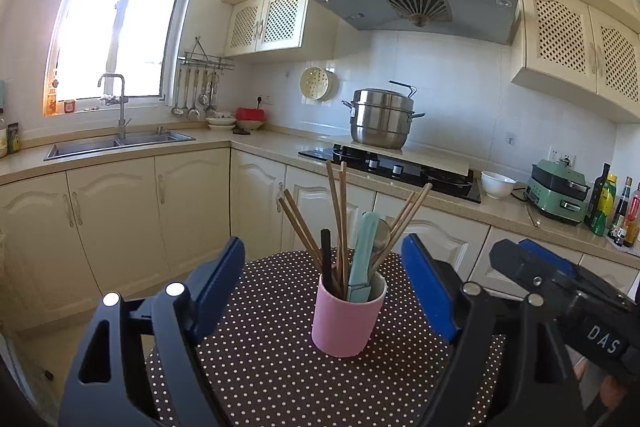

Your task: Organize utensils

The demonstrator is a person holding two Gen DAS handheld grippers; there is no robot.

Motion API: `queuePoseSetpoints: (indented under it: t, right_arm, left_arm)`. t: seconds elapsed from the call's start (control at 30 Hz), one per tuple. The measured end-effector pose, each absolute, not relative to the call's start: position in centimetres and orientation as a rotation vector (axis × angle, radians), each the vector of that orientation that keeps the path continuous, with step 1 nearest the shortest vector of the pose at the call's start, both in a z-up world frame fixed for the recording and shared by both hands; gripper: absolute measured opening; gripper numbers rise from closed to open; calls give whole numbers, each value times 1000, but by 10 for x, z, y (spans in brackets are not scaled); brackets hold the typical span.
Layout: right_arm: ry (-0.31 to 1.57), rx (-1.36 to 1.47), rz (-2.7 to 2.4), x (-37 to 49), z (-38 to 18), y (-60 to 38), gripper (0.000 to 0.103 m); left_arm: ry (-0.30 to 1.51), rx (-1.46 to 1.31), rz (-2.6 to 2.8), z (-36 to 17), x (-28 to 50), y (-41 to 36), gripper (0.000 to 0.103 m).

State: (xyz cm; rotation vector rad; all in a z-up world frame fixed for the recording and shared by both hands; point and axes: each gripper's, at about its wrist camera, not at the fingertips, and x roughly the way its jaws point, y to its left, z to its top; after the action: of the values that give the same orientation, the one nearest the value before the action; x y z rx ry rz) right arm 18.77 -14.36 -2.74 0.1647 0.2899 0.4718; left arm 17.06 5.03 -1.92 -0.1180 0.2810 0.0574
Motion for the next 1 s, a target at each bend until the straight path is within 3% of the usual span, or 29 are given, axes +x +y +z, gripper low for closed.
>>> queuePoseSetpoints:
  t: [0.27, 0.57, 1.0]
  right_arm:
    - [217, 51, 362, 123, -14, -150, 73]
    - [156, 33, 292, 77, -1, -163, 82]
    - [67, 12, 260, 37, 18, -170, 87]
  left_arm:
    - [277, -68, 33, -4, 118, 29, 86]
    - [228, -47, 8, 14, 70, 12, 86]
    - [133, -22, 17, 33, 23, 0, 86]
